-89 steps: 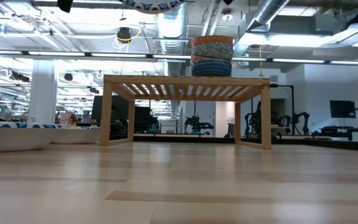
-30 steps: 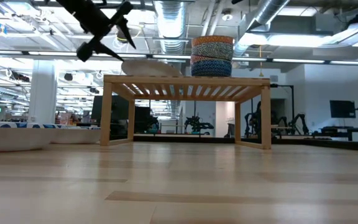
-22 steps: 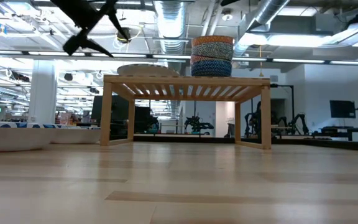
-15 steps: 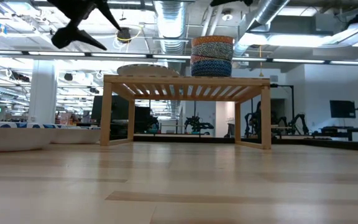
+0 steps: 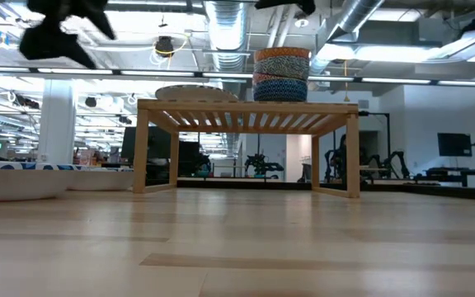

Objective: Place and stack bowls onto a shelf
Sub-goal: Stack the middle left white patterned bowl on top of the white patterned bowl on the shelf

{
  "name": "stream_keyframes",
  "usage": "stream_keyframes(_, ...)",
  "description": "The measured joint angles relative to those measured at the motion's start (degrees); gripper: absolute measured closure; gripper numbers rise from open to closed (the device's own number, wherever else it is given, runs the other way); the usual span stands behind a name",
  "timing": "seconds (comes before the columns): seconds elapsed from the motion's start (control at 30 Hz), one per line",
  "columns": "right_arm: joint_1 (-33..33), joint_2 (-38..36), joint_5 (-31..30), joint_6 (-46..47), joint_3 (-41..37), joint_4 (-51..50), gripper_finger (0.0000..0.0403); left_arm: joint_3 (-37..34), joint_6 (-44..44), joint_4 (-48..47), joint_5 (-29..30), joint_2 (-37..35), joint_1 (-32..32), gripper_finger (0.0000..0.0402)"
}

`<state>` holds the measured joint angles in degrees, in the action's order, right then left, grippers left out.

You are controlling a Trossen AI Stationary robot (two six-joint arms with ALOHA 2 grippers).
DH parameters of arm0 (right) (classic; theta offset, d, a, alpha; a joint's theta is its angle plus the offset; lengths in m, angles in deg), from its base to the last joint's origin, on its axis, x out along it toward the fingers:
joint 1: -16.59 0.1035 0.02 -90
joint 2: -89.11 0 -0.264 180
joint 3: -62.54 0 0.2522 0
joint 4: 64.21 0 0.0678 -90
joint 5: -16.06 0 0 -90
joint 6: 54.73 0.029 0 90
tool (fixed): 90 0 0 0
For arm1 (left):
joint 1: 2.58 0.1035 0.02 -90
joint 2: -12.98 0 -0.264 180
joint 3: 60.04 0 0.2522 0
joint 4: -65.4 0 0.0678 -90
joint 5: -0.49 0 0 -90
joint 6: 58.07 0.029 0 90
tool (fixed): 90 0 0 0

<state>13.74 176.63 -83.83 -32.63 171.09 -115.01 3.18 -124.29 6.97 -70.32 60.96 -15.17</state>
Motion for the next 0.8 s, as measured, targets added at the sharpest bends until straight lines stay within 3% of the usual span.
stream_keyframes(0.27,5.26,6.10,-0.03,9.26,0.09,1.60,0.0177,0.00,-8.28,-7.32,0.55,2.27,-11.11,0.0134)
stream_keyframes(0.53,9.67,13.72,3.00,23.51,0.09,7.94,0.0177,0.00,-13.09,-4.51,0.31,6.13,-20.48,0.0134)
stream_keyframes(0.8,12.52,19.65,3.18,32.74,0.09,11.19,0.0177,-0.02,-19.98,0.19,12.87,6.38,-37.84,0.0134)
